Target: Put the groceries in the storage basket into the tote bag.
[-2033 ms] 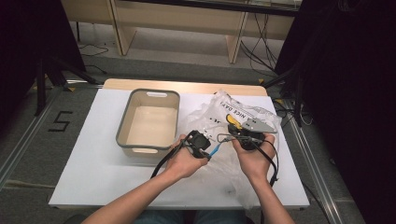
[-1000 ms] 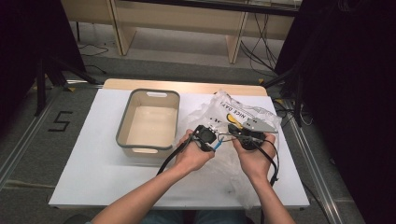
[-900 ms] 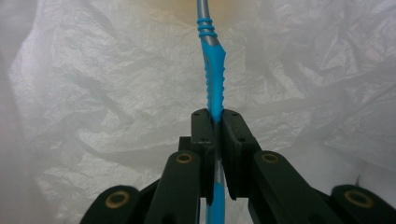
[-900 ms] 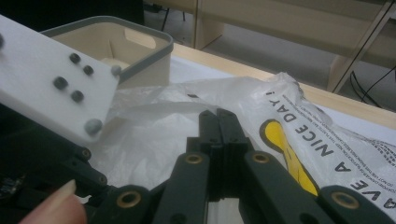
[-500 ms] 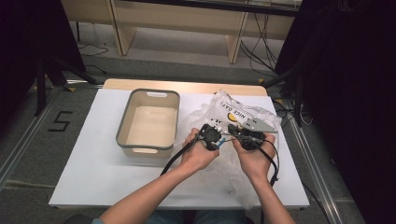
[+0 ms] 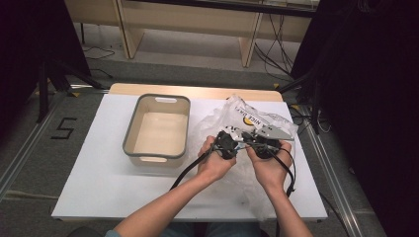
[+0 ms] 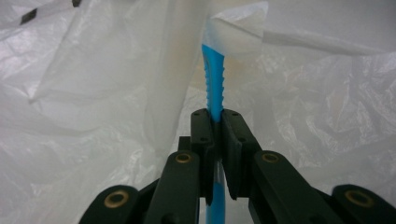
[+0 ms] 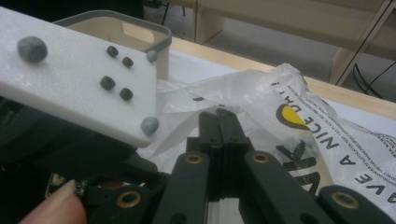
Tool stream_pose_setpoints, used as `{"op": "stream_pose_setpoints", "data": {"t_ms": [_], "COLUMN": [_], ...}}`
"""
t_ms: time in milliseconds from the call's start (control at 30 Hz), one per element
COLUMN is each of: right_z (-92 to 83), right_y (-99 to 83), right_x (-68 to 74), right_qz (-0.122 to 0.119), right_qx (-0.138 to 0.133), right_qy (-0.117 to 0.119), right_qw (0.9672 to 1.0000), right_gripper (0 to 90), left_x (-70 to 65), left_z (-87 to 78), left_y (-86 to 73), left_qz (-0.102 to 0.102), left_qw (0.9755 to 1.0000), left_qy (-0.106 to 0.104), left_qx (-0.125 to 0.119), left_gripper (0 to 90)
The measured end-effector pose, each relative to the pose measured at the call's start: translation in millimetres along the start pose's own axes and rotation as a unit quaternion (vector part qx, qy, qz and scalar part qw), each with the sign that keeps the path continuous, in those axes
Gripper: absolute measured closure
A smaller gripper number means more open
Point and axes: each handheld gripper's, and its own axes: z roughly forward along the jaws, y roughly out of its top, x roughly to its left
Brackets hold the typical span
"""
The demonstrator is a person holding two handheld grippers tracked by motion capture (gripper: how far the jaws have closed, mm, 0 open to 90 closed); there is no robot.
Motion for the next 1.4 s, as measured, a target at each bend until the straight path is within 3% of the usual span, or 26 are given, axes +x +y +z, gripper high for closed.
{"op": "stream_pose_setpoints", "data": {"t_ms": [233, 367, 467, 667, 833, 1000, 1233, 1400], "right_z": [-1.8, -1.9, -1.8, -2.2, -2.4, -2.8, -4.0, -5.5], "right_y": [0.2, 0.1, 0.1, -0.2, -1.0, -1.5, -3.8, -8.7], "right_x": [-3.2, -3.8, -3.7, -4.4, -4.8, -4.2, -2.6, -1.6], "right_qz": [0.006, 0.008, 0.007, 0.008, 0.007, 0.007, 0.004, -0.003], "right_qx": [-0.002, -0.004, -0.003, -0.003, -0.002, 0.002, 0.010, 0.026], "right_qy": [-0.002, -0.003, -0.002, -0.003, -0.003, -0.002, 0.004, 0.013], "right_qw": [1.0000, 1.0000, 1.0000, 1.0000, 1.0000, 1.0000, 0.9999, 0.9996], "right_gripper": [90.0, 90.0, 90.0, 90.0, 90.0, 90.0, 90.0, 90.0], "left_x": [0.1, 1.1, 2.6, -0.9, -8.5, -10.7, -4.4, 3.5], "left_z": [6.4, 11.5, 16.1, 15.7, -0.9, -26.3, -63.8, -84.9], "left_y": [-1.3, -3.8, -5.7, -11.9, -19.5, -27.9, -41.8, -54.5], "left_qz": [0.012, 0.023, 0.025, 0.031, 0.055, 0.064, 0.057, 0.051], "left_qw": [0.9990, 0.9976, 0.9975, 0.9973, 0.9964, 0.9954, 0.9950, 0.9955], "left_qy": [0.002, 0.014, 0.014, 0.007, -0.007, -0.018, -0.031, -0.029], "left_qx": [-0.042, -0.063, -0.064, -0.067, -0.063, -0.070, -0.076, -0.075], "left_gripper": [83.2, 83.0, 81.9, 69.6, 60.8, 57.6, 54.1, 50.2]}}
